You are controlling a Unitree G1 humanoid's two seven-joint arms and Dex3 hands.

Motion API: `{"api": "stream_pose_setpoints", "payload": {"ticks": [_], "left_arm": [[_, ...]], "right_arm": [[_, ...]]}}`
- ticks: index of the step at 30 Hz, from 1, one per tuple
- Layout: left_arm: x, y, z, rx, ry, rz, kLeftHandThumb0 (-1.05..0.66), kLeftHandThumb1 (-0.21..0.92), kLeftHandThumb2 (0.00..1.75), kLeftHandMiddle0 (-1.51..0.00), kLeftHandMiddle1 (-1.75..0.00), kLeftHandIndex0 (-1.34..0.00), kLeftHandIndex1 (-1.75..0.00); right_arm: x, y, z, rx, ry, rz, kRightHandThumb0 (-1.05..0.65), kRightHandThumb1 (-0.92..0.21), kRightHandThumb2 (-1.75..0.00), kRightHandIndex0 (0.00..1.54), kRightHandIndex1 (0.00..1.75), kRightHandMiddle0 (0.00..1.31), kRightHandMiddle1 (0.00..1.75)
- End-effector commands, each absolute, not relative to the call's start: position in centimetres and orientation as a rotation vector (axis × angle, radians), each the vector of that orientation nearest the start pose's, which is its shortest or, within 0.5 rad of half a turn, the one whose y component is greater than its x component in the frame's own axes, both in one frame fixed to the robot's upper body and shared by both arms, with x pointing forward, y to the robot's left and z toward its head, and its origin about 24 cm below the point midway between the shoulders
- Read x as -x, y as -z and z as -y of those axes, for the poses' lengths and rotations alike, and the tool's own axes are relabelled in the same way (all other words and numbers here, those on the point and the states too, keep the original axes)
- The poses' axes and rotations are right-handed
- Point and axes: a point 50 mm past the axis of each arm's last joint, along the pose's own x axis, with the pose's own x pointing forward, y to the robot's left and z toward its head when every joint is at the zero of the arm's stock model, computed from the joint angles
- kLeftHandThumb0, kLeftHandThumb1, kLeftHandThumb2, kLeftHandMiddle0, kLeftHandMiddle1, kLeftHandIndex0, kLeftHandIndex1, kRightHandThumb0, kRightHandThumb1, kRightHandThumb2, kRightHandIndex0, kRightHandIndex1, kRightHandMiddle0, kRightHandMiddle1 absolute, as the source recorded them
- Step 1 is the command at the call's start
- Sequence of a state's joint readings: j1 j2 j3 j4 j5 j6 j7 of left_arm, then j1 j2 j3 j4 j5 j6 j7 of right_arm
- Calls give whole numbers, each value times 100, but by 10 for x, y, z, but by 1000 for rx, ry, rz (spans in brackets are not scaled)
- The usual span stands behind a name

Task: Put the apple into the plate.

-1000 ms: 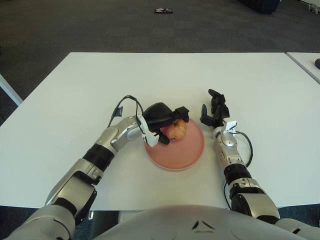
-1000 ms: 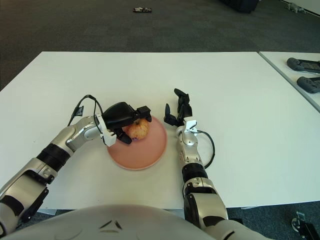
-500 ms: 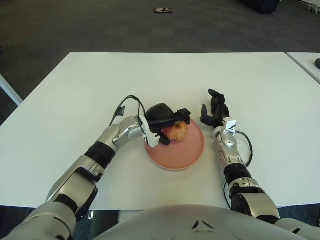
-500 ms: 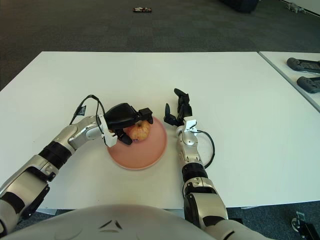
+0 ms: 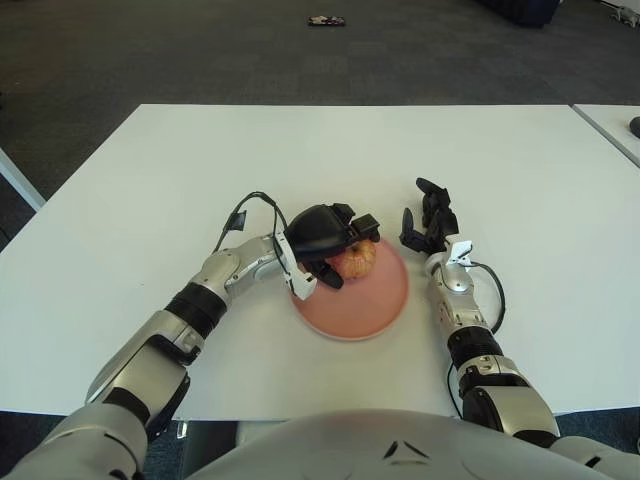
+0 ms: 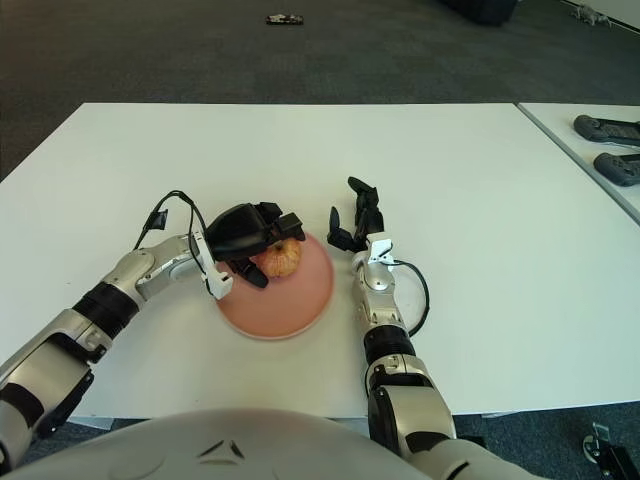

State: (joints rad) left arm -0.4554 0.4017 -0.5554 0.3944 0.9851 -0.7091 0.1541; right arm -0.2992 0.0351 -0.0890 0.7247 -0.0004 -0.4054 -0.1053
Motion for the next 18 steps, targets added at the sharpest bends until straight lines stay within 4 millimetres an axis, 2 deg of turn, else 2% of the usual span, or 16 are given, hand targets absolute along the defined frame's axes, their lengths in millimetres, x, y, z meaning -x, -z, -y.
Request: {"api": "stream_pose_setpoints", "payload": {"ticks": [1,3,9,13,18], "left_arm": [[-274,-60,-71,-1321,882,858,-103,92,80,-2,-18,-1,-67],[-274,-61,-72,-1314,873,864,-104,92,82,-1,-7,0,-44],[-274,-65,-76,-1281,830,886,-105,92,78,0,-1,0,-9],[-275,-67,-77,-1270,827,887,-105,92,73,0,0,0,-2],[-278,-69,-79,-1274,841,879,-105,92,61,0,0,0,0]], "right_arm": [[-279,28,143,-18,116,-136,-24,-57,-105,41,3,0,68],[-279,29,143,-8,119,-133,-28,-64,-98,41,2,0,63],[-278,29,143,-12,111,-129,-35,-72,-86,34,0,0,56],[-278,30,142,-35,108,-131,-37,-73,-83,29,0,0,53],[-278,31,143,-83,102,-125,-21,-65,-101,27,0,0,50]]}}
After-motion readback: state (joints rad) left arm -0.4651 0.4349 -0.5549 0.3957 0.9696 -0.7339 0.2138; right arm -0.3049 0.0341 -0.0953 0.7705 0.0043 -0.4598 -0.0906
